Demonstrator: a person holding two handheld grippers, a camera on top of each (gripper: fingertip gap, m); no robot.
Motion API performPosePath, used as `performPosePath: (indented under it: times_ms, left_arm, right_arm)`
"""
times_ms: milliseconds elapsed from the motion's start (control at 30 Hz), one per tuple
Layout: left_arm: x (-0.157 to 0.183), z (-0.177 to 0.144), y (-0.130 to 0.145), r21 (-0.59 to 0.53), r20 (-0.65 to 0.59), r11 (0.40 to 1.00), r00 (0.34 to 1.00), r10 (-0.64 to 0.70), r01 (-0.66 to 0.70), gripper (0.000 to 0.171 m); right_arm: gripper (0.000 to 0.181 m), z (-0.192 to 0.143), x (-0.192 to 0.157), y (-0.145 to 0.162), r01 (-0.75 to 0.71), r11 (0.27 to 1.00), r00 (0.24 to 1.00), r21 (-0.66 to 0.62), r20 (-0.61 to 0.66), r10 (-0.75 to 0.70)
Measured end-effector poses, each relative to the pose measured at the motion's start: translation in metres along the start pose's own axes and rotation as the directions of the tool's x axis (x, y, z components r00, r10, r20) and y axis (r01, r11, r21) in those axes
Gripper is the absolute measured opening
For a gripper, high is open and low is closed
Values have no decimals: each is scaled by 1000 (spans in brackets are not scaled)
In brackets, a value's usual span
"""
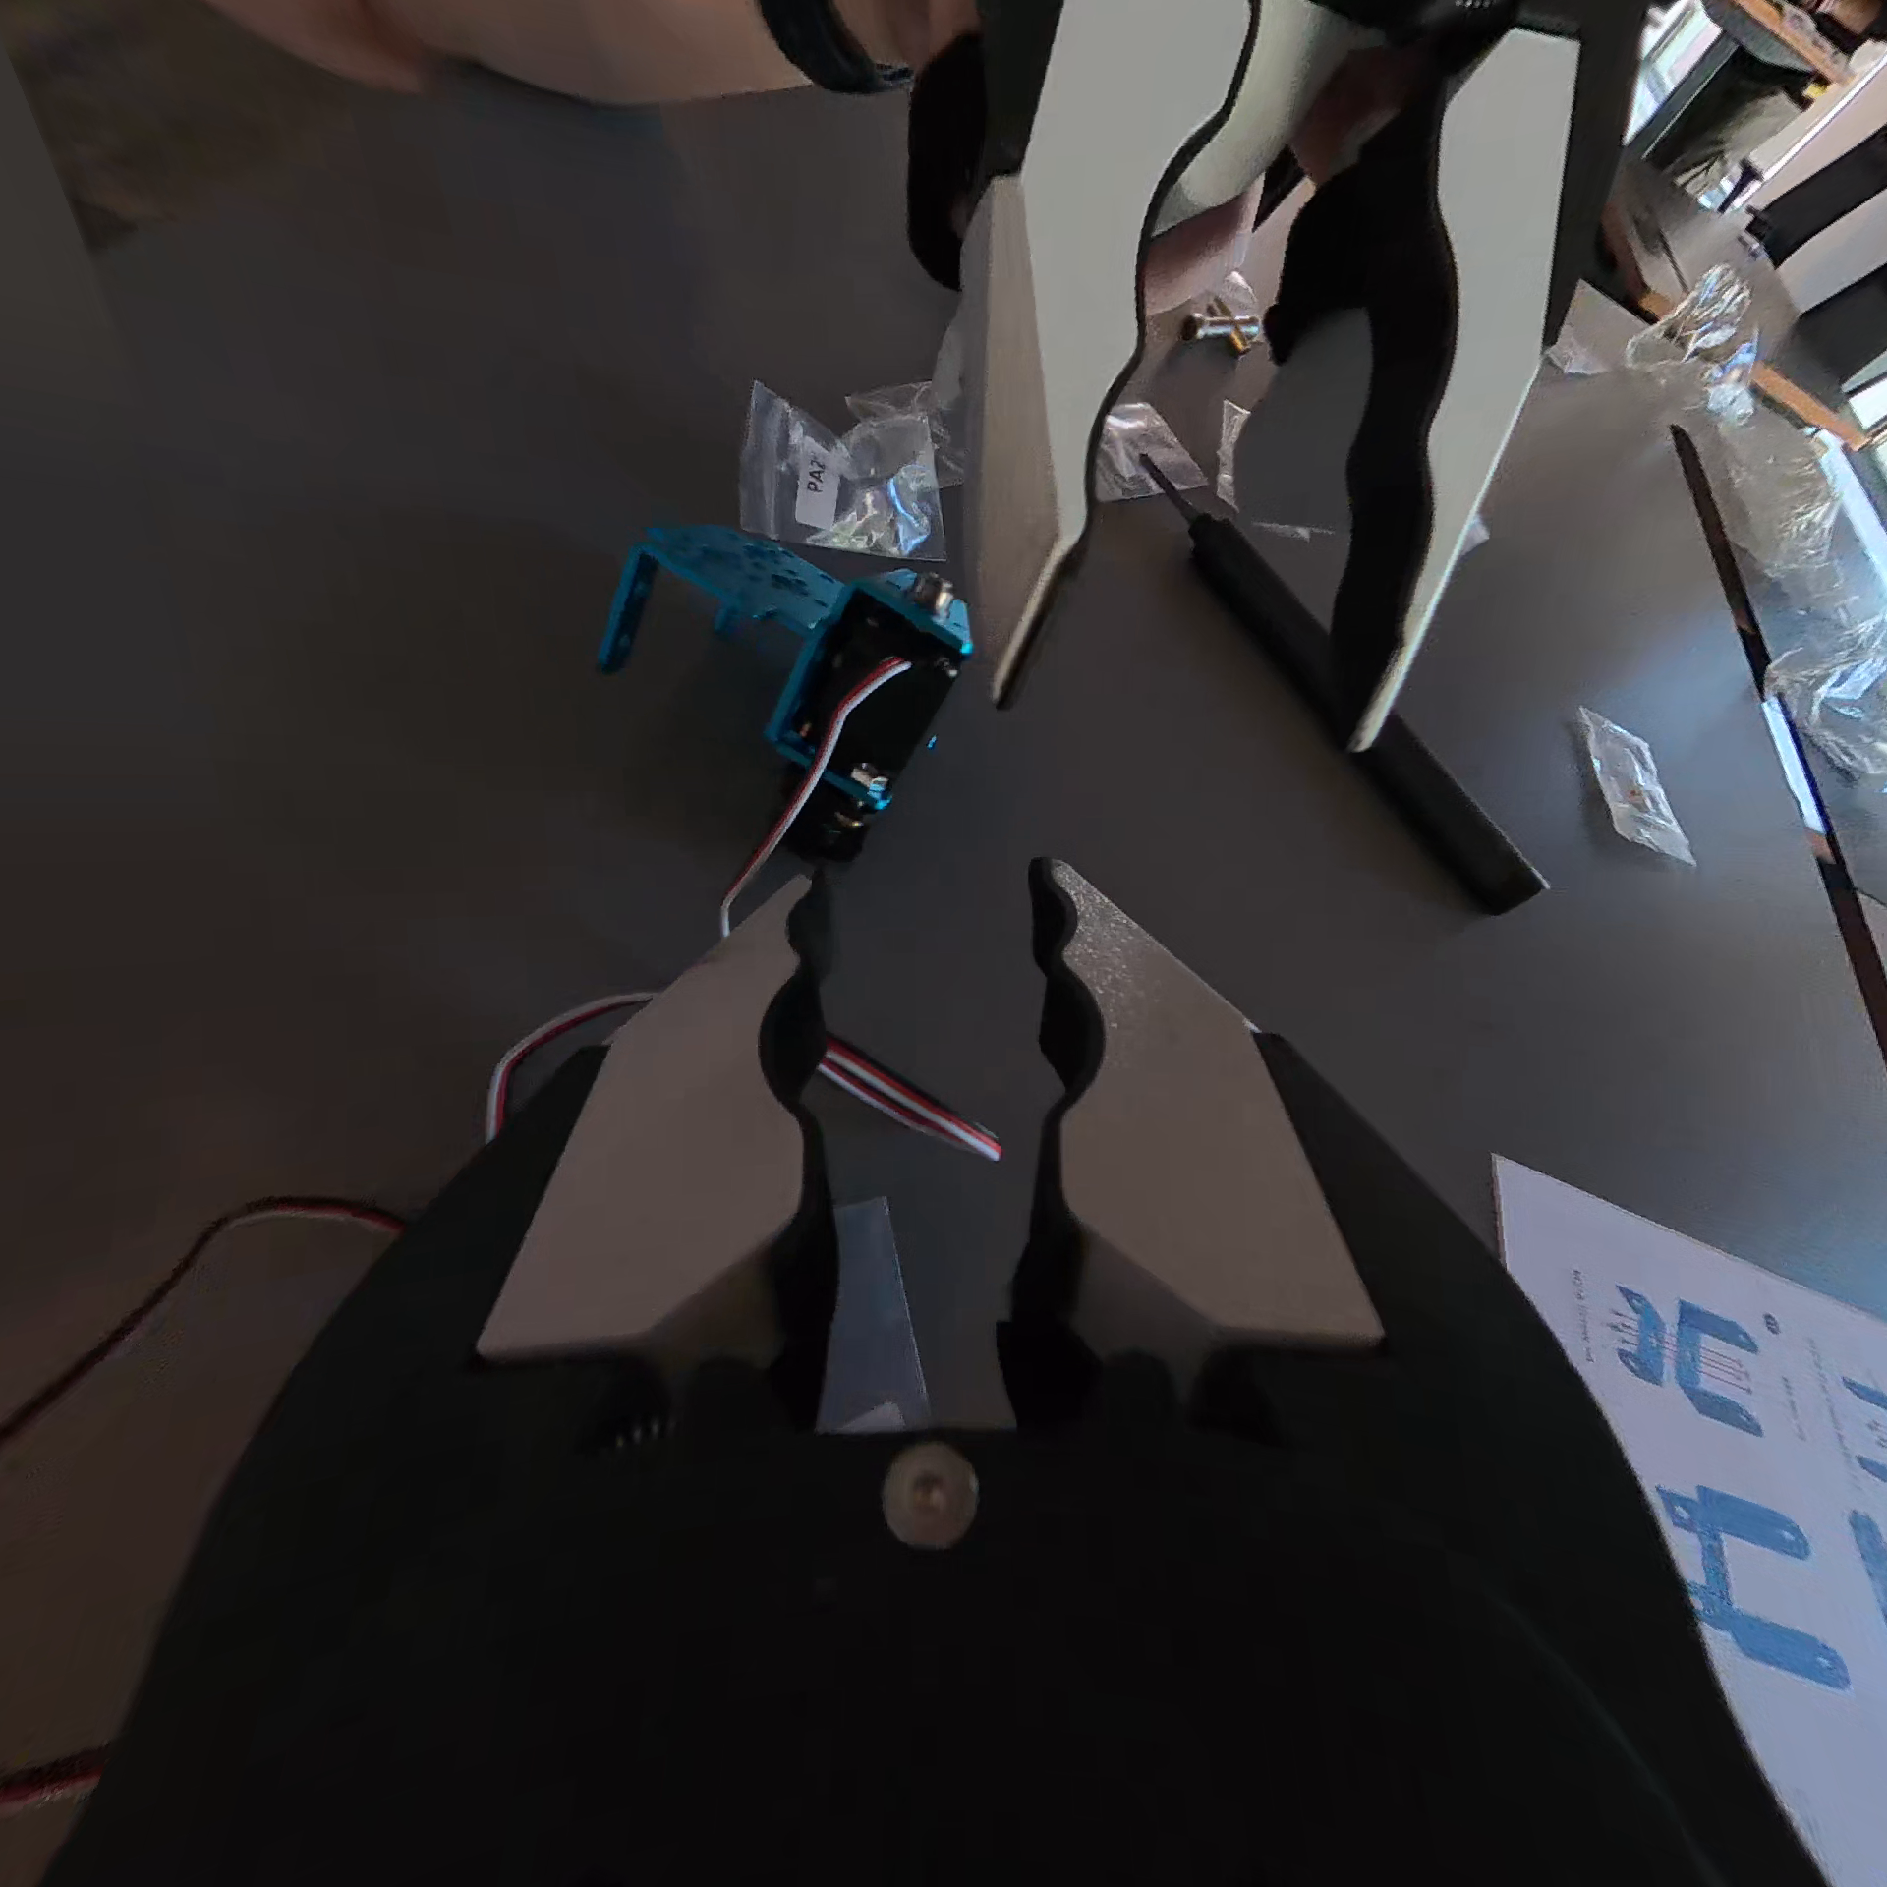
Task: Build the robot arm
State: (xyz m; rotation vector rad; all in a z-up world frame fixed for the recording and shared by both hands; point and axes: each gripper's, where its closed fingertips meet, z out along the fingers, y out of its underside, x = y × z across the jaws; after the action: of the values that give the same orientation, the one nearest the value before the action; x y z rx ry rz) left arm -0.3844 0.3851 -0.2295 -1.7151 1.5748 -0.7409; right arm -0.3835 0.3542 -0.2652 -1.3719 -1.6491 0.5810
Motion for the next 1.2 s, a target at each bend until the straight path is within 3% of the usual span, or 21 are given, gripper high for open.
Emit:
performPosePath:
  times_ms: [300,367,467,567,700,800,900,1033,1200]
  left_arm:
    - [7,-3,1,19,-100,1000,995,6,-4,54]
    - [12,-8,-6,57,-200,998,980,-2,14,46]
    - [28,-14,-10,4,-461,996,884,-82,94,48]
    - [27,-14,-10,-87,-599,986,784,-164,140,48]
    - [33,-12,-14,-231,-762,951,569,-309,206,54]
    - [32,1,-1,-318,-788,932,498,-363,176,62]
    - [38,0,0,-362,-844,917,357,-399,168,56]
    - [49,3,14,-422,-852,902,299,-429,94,57]
    - [57,-2,10,-395,-894,915,195,-404,82,53]
  right_arm:
    - [36,-8,4,-5,23,998,997,52,-78,-19]
    - [36,-9,5,-7,30,997,996,71,-90,-24]
    - [35,-16,2,-14,73,989,993,132,-100,-60]
    - [34,-26,5,-15,49,986,993,161,-111,-31]
    - [34,-43,7,-20,-22,978,989,207,-139,51]
    - [34,-47,0,-25,-58,971,986,233,-139,92]
    - [34,-44,-12,-27,-63,970,986,235,-133,96]
    - [33,-45,-13,-28,-1,976,982,220,-183,42]
    - [34,-54,-2,-27,-77,957,974,278,-186,133]
